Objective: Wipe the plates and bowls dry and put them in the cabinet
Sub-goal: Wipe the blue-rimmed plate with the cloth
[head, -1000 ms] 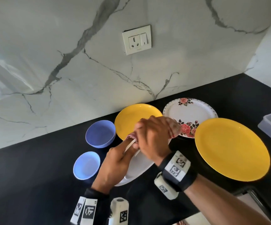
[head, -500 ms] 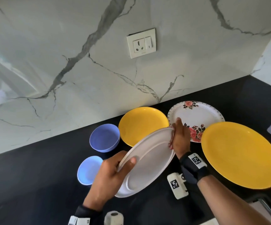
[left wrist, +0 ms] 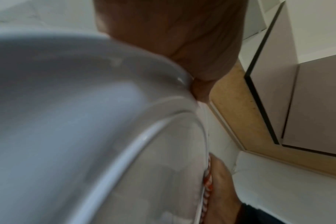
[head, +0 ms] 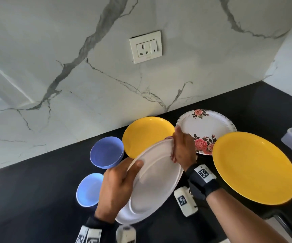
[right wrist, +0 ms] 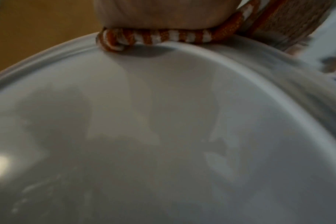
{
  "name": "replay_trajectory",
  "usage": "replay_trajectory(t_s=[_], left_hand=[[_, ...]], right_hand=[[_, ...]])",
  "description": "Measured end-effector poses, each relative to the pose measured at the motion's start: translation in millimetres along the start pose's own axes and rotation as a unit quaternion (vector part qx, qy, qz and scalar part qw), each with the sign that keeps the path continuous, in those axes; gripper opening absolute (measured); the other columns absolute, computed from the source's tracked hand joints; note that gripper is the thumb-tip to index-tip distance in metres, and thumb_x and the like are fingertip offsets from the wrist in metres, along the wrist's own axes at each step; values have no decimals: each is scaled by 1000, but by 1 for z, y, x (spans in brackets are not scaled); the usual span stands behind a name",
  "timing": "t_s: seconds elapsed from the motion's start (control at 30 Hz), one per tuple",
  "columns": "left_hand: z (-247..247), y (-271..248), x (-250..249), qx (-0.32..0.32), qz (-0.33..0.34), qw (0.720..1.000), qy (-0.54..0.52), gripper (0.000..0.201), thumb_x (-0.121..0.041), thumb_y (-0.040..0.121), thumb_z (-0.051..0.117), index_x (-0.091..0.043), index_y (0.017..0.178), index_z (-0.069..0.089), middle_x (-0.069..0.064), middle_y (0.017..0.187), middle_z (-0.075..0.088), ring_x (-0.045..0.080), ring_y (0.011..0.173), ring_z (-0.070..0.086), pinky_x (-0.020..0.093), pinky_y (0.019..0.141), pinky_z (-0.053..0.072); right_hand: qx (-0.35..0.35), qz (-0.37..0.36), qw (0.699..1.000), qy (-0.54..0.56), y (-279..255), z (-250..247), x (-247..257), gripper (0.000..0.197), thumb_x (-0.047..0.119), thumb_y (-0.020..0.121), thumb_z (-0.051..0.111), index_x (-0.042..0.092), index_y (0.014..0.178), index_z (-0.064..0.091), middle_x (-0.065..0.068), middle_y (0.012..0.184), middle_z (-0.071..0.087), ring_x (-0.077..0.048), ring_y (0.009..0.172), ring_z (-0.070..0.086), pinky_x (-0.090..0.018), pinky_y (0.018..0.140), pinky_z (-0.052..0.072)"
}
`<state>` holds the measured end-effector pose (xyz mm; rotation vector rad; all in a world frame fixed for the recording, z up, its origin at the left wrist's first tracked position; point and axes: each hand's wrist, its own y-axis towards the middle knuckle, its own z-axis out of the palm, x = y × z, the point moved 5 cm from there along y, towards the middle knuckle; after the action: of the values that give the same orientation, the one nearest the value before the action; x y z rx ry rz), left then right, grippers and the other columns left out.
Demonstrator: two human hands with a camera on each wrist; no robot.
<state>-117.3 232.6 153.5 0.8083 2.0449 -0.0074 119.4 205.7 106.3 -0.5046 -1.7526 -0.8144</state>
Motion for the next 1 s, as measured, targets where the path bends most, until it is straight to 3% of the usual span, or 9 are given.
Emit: replay_trajectory(t_s=[0.1,0.23,0.4,0.5,0.57,0.7,0.8,0.9,1.0], left_hand=[[-5,-23,13,-39,-56,996,-57,72,-83,88,44,-14,66,46,3,57,40,13,56,33,30,53,31],[-12,-32,18,-2,-90,992,-84,52,-74,83,53,-27,62,50,-7,57,45,6,56,40,20,54,31],[-16,-7,0,98,-50,994,-10,48,-79,84,49,-36,92,68,-10,76,70,13,72,64,32,66,50],[2,16,-17,118,2,991,65,56,-76,88,38,-25,85,60,0,69,61,24,70,55,38,65,47],[10,24,-22,94,40,988,118,52,-73,91,33,-25,76,47,3,60,47,30,65,43,42,60,40],[11,19,-24,36,91,985,139,42,-60,100,39,-29,72,39,0,56,36,26,59,31,38,49,33],[7,3,-18,4,89,992,92,45,-57,101,44,-21,74,49,2,58,46,26,59,39,32,51,33],[2,-15,-8,-15,81,995,62,42,-61,102,45,-25,82,50,-1,61,48,20,56,41,26,50,33],[-2,-27,2,-15,42,999,-8,57,-75,98,44,-23,77,55,-6,60,50,14,55,45,27,52,36]], right_hand=[[-33,161,975,149,-17,-1,-42,66,39,109,38,18,47,44,-5,34,36,-16,23,36,-18,30,29],[-44,133,979,148,-16,-2,-38,65,38,110,37,12,50,44,-7,35,36,-17,23,38,-19,31,31],[-13,-93,995,-25,2,-4,10,72,50,108,28,25,51,64,2,35,49,-20,33,54,-32,41,47],[16,-318,937,-143,-4,8,54,66,35,110,29,1,64,62,-6,45,52,-23,36,48,-29,39,42],[15,-346,927,-143,-7,13,68,52,23,105,39,6,58,54,-6,46,48,-24,38,43,-31,42,38],[-32,-281,952,-116,-5,3,47,62,34,109,31,11,59,58,-4,45,50,-24,38,47,-31,40,42],[-67,-11,996,53,-5,-9,7,61,26,112,34,23,54,52,3,48,51,-11,45,51,-17,48,44],[-93,226,955,171,-21,-7,-49,34,30,110,39,13,82,51,-12,84,54,-23,71,53,-32,64,48],[-144,290,902,287,-33,-1,-72,19,32,107,45,17,116,52,-5,98,60,-20,86,60,-35,77,52]])
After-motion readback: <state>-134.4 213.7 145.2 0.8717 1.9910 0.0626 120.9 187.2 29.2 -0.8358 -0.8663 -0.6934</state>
